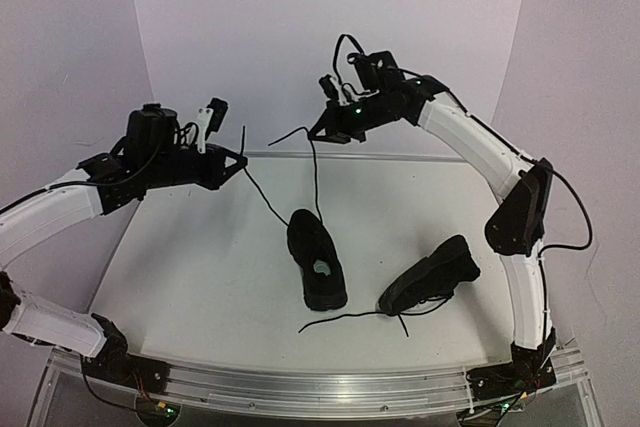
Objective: Tie the shoes
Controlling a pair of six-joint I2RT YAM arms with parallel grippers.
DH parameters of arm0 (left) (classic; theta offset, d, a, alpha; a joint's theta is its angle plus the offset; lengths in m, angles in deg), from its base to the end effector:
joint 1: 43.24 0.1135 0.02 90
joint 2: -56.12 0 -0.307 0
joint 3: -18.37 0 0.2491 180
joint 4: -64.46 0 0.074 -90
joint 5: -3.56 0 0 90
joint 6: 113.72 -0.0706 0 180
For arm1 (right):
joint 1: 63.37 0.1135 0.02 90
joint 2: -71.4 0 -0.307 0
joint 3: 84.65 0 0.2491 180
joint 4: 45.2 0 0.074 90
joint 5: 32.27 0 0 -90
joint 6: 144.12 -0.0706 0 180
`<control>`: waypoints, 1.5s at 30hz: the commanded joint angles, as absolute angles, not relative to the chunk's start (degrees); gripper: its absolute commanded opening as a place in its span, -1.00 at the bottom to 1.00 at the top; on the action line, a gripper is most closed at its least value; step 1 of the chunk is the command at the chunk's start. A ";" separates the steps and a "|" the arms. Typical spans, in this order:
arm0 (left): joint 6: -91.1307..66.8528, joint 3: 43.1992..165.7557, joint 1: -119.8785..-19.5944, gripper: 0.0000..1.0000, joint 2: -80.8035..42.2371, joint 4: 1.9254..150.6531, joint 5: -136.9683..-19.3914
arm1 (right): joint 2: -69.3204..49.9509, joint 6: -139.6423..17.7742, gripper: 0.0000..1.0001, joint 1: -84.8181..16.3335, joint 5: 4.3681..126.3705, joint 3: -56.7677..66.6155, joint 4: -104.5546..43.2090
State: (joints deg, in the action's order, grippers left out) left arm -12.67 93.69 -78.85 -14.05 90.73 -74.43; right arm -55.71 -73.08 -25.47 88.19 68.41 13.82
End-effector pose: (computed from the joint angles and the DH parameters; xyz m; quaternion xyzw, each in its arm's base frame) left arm 0.2332 -0.1851 0.3731 0.2323 0.7888 -0.3020 0.4823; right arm 0.4059 0.3613 0.3937 -0.2631 0.8161 0.4220 0.2945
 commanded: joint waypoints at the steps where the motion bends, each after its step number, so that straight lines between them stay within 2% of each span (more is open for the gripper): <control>1: -15.63 94.44 -81.15 -1.00 -5.54 94.37 -73.32 | -60.70 -75.80 -1.00 -21.70 92.25 72.70 13.67; 10: -14.34 95.26 -84.60 -1.00 -0.59 104.89 -72.18 | -67.21 -76.35 -1.00 -15.67 95.83 74.73 12.42; 12: -14.31 95.08 -84.87 -1.00 -0.30 106.37 -72.46 | -67.29 -75.80 -0.94 -14.96 97.18 73.22 12.47; 14: -14.51 94.27 -84.90 -1.00 0.42 107.20 -73.26 | -66.36 -75.06 -0.49 -14.82 98.09 71.02 12.52; 17: -15.56 92.92 -84.90 -1.00 0.97 108.33 -74.91 | -63.00 -73.29 0.04 -15.18 97.19 67.60 12.67; 18: -16.05 92.50 -84.90 -1.00 0.94 108.64 -75.32 | -61.77 -72.95 0.15 -15.49 96.62 66.46 12.68; 20: -17.15 91.90 -84.90 -1.00 0.20 109.30 -75.84 | -59.68 -73.07 0.23 -16.65 95.60 64.14 12.68; 24: -21.15 92.39 -84.90 -1.00 -3.69 110.35 -75.95 | -56.06 -73.00 0.11 -19.41 92.99 59.02 13.68; 28: -25.81 93.63 -84.90 -1.00 -9.62 110.12 -76.20 | -55.99 -68.53 -0.19 -20.09 90.65 57.62 19.56; 32: -28.64 93.72 -84.89 -1.00 -13.47 107.00 -76.25 | -57.78 -65.37 -0.35 -20.11 89.88 58.52 25.11; 36: -31.23 94.04 -84.90 -1.00 -16.75 104.89 -75.66 | -59.69 -62.21 -0.41 -20.11 88.80 60.21 29.39; 45: -34.53 95.56 -84.90 -1.00 -22.65 103.16 -75.21 | -61.72 -60.71 -0.41 -18.53 88.33 60.11 29.98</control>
State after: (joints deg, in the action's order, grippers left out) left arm -32.10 92.29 -84.71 -21.38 106.33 -75.68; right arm -59.58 -62.88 -19.63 89.88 58.08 28.15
